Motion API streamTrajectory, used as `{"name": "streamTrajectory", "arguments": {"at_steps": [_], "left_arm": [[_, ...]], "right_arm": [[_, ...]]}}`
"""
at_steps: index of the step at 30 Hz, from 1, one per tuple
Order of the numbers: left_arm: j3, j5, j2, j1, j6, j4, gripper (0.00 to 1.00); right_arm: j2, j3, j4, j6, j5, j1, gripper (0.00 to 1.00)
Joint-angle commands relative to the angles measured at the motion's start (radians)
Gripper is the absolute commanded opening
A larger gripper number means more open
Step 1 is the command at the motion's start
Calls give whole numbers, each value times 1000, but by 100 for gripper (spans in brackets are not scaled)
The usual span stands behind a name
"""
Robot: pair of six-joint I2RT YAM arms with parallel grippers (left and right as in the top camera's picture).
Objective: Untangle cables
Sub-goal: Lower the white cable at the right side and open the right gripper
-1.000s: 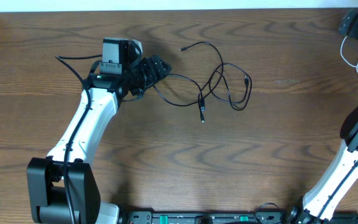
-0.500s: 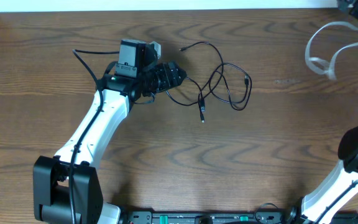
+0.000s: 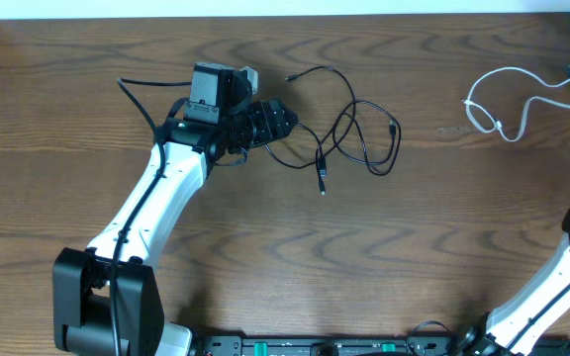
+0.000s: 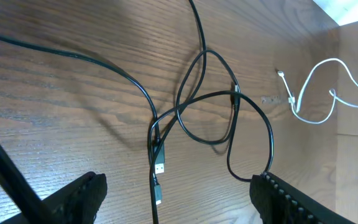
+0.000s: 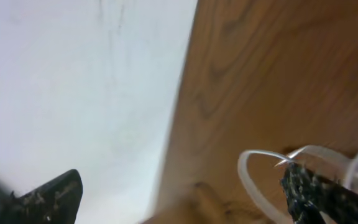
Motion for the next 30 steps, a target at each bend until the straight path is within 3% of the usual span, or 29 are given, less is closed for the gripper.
{"name": "streamTrajectory", "arguments": {"at_steps": [1,6,13,17,24,27,30], "left_arm": [[8,-6,1,-4,13,-2,78],[8,-6,0,-4,13,0,77],[8,-19,0,-4,13,1,76],[8,-40,1,-6,5,2,74],[8,-40,1,-6,5,0,74],[8,-40,1,-6,5,0,74],[8,-40,1,-6,5,0,74]], "right_arm": [[-2,1,13,311,-180,-4,99],[-2,1,20,549,-238,-7,99],[-2,1,42,589,-341,-12,99],[-2,1,71,735,-446,-24,99],[-2,1,233,1057,-236,-58,92],[-1,1,216,1066,-187,-75,93],[-1,1,157,941,-227,-80,94]]}}
